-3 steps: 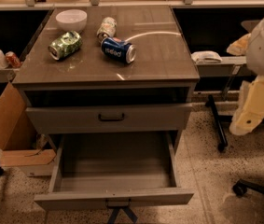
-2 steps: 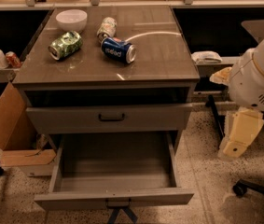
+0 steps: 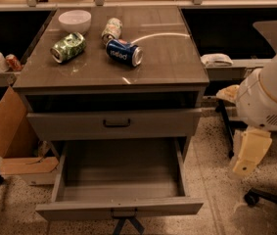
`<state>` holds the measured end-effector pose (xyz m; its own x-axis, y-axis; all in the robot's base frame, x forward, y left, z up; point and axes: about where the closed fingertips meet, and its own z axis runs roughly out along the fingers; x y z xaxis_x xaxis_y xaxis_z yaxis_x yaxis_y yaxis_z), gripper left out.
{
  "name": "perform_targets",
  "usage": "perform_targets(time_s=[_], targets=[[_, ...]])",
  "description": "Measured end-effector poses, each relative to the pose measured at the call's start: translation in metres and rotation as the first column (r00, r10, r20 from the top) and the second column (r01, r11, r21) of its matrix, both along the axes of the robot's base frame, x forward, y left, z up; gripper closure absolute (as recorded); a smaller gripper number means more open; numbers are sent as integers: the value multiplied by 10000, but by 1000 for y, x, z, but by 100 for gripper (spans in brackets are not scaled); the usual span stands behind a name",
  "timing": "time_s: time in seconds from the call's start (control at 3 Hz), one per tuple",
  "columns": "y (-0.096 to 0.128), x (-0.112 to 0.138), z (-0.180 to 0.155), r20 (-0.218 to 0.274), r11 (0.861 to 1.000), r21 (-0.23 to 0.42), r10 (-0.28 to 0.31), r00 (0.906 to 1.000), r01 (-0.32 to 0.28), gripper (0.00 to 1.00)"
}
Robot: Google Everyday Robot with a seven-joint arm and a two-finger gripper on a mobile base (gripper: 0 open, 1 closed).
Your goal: Close middle drawer
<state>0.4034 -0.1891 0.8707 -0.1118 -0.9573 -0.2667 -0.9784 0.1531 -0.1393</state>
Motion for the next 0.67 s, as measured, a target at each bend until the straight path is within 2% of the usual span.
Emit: perform_targets(time_s=[0.33, 0.67], targets=[[-1, -15, -59, -375, 9972, 539, 543, 9978, -522, 0], [-4, -38, -126, -837, 9869, 1334, 1019, 9913, -902, 0]])
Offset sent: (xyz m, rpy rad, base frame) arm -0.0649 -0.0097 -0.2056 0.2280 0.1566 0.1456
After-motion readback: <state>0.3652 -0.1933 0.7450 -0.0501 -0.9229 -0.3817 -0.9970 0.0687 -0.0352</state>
